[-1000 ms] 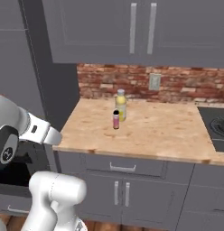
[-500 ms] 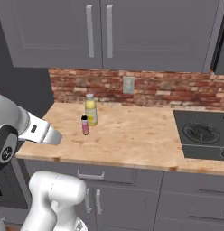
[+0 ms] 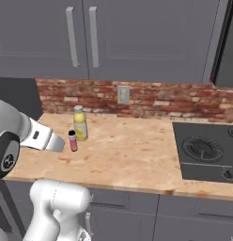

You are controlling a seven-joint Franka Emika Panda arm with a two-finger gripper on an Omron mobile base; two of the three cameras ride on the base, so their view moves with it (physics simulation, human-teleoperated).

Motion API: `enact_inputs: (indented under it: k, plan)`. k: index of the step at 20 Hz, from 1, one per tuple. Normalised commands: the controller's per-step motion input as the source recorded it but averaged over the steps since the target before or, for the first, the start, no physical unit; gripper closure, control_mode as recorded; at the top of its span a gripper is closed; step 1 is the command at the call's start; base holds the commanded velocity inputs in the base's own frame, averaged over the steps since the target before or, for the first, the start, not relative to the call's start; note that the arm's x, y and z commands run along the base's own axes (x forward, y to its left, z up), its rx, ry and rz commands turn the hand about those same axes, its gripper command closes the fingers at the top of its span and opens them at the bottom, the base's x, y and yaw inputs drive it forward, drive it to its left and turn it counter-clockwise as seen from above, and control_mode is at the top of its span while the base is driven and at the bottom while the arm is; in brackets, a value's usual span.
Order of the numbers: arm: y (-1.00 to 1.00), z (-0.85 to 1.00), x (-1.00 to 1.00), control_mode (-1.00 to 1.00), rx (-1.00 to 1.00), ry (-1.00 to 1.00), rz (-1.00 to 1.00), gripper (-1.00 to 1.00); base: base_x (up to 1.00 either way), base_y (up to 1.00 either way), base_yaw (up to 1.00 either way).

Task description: Move the drinks to the dining counter.

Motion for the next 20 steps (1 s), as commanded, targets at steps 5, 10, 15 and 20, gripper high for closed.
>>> enact_inputs:
  k: [5, 10, 15, 20]
  plan:
    - [0.0, 0.0, 0.0, 1.0, 0.0, 0.0, 0.0, -1.0, 0.75, 0.0, 0.0]
    - [0.0, 0.0, 0.0, 1.0, 0.0, 0.0, 0.0, -1.0, 0.59, 0.0, 0.06]
    - [0.0, 0.0, 0.0, 1.0, 0.0, 0.0, 0.0, -1.0, 0.45, 0.0, 0.2]
    - [0.0, 0.0, 0.0, 1.0, 0.0, 0.0, 0.0, -1.0, 0.57, 0.0, 0.32]
